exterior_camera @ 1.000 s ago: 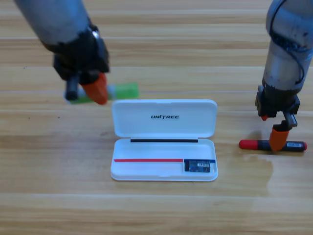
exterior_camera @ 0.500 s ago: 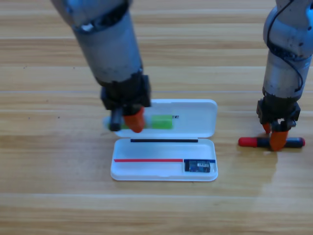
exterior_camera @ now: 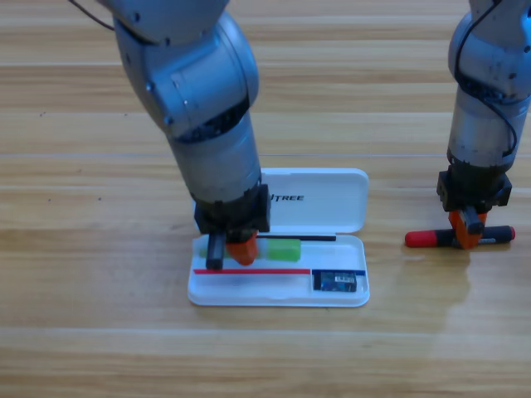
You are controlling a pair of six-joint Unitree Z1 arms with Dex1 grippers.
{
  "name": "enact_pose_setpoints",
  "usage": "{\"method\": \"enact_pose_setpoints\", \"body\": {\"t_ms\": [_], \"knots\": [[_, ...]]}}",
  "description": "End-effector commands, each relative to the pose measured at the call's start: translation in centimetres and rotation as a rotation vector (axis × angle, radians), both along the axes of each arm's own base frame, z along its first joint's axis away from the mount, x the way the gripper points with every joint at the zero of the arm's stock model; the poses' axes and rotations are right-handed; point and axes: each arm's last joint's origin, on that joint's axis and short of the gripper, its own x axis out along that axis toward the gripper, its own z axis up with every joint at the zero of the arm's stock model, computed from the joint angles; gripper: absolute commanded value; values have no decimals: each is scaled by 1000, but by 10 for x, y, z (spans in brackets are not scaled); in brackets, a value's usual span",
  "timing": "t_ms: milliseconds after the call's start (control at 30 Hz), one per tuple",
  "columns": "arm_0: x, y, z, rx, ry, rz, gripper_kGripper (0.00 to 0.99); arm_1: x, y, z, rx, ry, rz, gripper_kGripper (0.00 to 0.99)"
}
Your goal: Clean up eraser and pencils
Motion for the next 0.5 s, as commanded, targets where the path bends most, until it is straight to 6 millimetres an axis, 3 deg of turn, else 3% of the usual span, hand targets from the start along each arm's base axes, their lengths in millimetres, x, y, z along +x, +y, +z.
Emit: {"method": "enact_pose_setpoints", "body": {"t_ms": [33,500], "knots": [[-5,-6,-33,70,35,-23,0,-1,-9,-44,-61,109,-9,0],[-12,3,-56,81,53,-9,0,-3,-10,-41,-58,107,-11,0]]}}
